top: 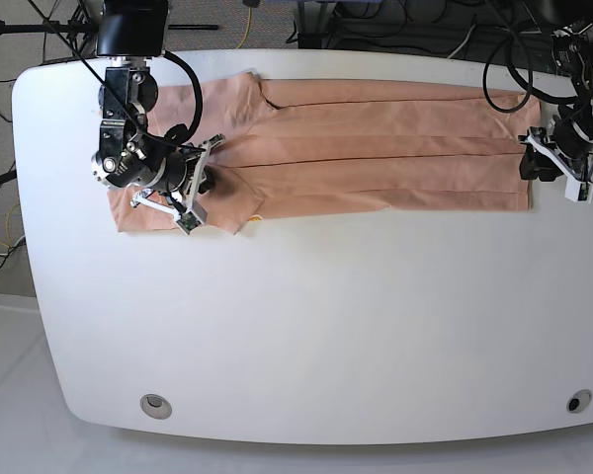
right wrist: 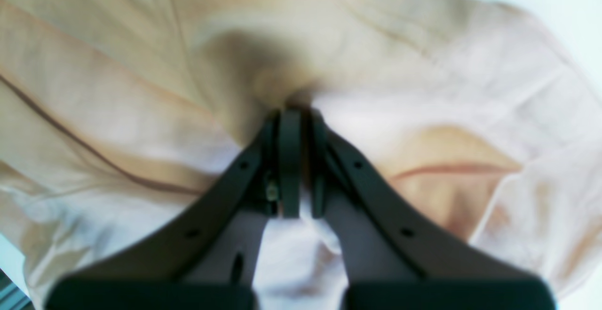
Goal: Fold the T-shirt properly
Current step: 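Open the left gripper and set it back at the hem end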
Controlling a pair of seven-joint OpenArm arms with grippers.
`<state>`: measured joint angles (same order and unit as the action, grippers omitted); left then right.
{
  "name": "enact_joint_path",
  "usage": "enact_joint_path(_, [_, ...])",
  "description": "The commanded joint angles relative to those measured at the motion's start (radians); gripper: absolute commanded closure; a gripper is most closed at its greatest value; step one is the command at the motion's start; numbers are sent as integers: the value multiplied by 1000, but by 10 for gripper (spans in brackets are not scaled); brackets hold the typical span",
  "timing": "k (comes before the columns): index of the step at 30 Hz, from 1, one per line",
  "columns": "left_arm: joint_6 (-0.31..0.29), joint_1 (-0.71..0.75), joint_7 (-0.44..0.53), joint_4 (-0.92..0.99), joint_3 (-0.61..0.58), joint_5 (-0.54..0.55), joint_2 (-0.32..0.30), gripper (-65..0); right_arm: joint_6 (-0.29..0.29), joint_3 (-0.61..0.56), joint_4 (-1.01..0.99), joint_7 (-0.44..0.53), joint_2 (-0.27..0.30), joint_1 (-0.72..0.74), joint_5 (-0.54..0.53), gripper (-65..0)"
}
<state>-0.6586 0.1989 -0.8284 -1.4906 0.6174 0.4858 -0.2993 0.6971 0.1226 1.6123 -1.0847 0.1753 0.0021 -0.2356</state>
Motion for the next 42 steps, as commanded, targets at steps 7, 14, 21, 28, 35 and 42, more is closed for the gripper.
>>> enact_joint_path(7, [4, -21, -2, -46, -14, -7, -22, -283, 1, 2, 17, -9, 6, 15, -6, -23])
enact_joint_path(14, [-4, -58, -5, -20, -84, -5, -42, -286, 1, 2, 17, -6, 5, 18, -3, -21])
enact_joint_path(21, [0, -85, -2, 0, -145, -17, -61, -277, 1, 2, 16, -1, 5, 15, 2, -23])
enact_joint_path(28, [4, -78, 2, -1, -137, -6, -85, -268, 1, 2, 16, -4, 5, 14, 3, -28])
enact_joint_path(35, [5, -82, 8, -3, -130, -2, -84, -257, 1, 2, 16, 1, 4, 15, 3, -28])
enact_joint_path(42, [3, -91, 14, -5, -134, -4, -62, -255, 1, 4, 14, 7, 4, 16, 3, -27])
